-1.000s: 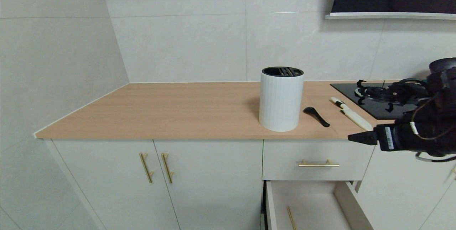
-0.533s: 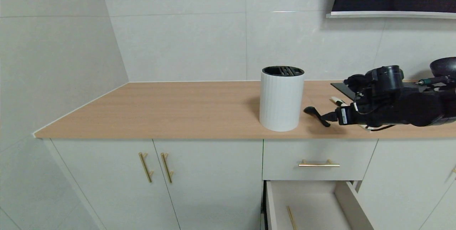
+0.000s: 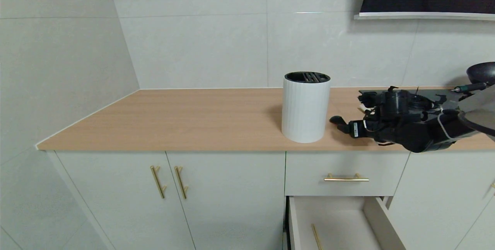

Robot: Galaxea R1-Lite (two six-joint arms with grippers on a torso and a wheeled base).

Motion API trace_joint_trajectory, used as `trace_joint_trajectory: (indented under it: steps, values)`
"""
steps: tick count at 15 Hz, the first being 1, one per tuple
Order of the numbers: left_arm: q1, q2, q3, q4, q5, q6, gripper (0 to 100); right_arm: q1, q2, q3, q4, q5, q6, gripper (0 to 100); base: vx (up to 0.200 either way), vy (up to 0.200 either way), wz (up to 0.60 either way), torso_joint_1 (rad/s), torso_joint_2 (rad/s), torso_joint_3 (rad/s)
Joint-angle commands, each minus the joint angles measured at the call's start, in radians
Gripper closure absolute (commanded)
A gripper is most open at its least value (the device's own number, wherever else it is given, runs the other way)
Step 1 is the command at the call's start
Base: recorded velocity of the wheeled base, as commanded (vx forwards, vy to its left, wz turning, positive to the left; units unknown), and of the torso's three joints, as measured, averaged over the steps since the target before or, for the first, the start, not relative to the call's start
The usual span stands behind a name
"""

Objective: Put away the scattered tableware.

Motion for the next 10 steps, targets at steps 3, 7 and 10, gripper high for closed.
trace_joint_trajectory:
  steps: [3,7,10]
  values:
    - [0.0,0.0,0.0,0.001,0.0,0.0,0,0.0,0.079,-0.021,-0.013,-0.018,-0.001,0,0.0,0.0,0.0,0.0,0.0,0.0]
    - [0.0,0.0,0.0,-0.001,0.0,0.0,0,0.002,0.091,-0.037,-0.031,-0.052,0.004,0,0.0,0.0,0.0,0.0,0.0,0.0]
    - [0.0,0.0,0.0,-0.001,0.0,0.0,0,0.002,0.09,-0.036,-0.031,-0.052,0.009,100,0.0,0.0,0.0,0.0,0.0,0.0]
